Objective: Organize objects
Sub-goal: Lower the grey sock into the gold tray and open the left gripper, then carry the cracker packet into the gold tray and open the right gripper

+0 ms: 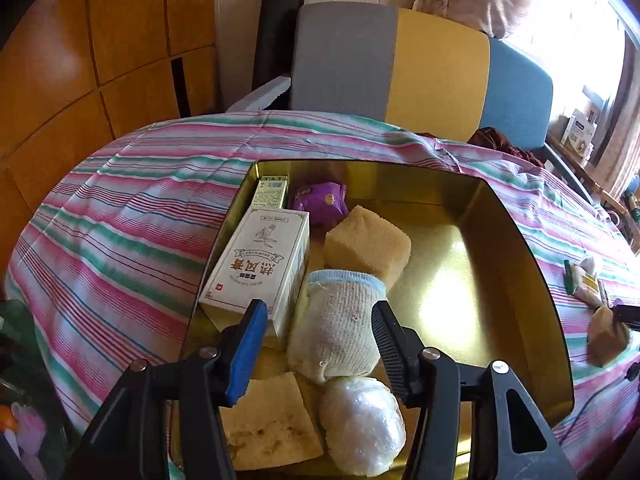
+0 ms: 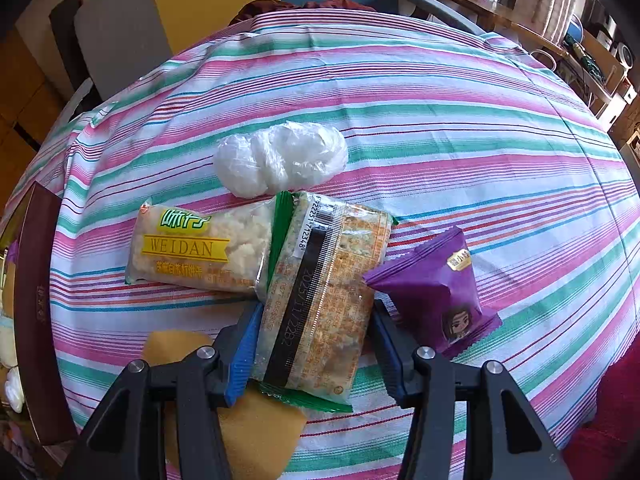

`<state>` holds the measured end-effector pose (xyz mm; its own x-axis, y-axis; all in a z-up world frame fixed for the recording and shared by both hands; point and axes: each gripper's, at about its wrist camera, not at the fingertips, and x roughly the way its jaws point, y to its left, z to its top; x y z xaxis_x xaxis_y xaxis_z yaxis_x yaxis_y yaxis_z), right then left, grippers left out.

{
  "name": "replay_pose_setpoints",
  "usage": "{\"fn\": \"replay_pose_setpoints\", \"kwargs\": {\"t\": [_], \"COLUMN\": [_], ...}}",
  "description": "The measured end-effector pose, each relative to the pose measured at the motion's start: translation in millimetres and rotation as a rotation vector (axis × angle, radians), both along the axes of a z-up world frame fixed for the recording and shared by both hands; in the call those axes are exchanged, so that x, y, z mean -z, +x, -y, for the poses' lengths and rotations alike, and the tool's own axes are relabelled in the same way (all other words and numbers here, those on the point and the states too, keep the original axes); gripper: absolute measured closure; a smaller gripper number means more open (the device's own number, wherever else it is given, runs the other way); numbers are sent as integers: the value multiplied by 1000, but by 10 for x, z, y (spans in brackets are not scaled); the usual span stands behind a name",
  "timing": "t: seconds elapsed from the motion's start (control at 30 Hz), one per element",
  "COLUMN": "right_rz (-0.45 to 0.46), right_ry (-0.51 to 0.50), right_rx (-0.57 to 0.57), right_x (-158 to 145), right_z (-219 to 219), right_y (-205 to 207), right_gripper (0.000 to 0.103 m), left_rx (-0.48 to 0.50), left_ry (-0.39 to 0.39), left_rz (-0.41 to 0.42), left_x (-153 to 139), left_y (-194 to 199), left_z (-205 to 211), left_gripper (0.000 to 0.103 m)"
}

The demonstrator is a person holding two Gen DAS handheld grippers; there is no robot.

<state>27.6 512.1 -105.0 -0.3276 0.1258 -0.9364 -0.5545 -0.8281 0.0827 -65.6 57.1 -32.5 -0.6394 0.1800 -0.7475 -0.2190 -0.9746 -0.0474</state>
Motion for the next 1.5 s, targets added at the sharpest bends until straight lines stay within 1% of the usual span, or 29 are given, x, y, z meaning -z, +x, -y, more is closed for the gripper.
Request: {"fn": "replay_pose_setpoints", "kwargs": {"t": [0.13,0.23,0.47,0.63,0.73,0.83,1.0,1.07,1.1,1.2,1.37,1.5], "right_rz": [-3,-12,-74,-172,-214,-256,-364,-407,-421,-444,-395,-331], "right_ry": [2,2,31,47,79,90,125,144,133,54,-4,-50], "right_rx": [1,3,-3,7,22,44,22,-6,-26,-143,-395,-577], "right_x": [-11,-30,-158,-357,-494,-621,-1003,-1157,-1223,-1361,-1362,-1205], "right_z": [-4,-13,62,87,55,29,167,269,325,604,1470,2206], "right_y": [8,35,32,68,70,95,166,139,123,0,-292,-535], "right_gripper": [50,50,50,50,50,50,50,50,50,50,50,50], "left_rx": [-7,0,29,38,39,38,39,38,37,32,-8,-61], "left_ry": [27,30,20,31,33,35,39,43,46,54,87,94], "left_rz": [-27,-51,-84,-81,-77,-71,-66,-64,-64,-66,-80,-99], "left_x": [-119,-200,-300,-306,-287,-260,-225,-218,-217,-223,-285,-342], "left_y": [92,168,309,342,347,357,381,384,385,392,374,346], "left_z": [40,36,-3,-2,12,23,39,46,54,83,242,461], "left_gripper": [47,47,47,46,46,46,46,46,46,46,45,44]}}
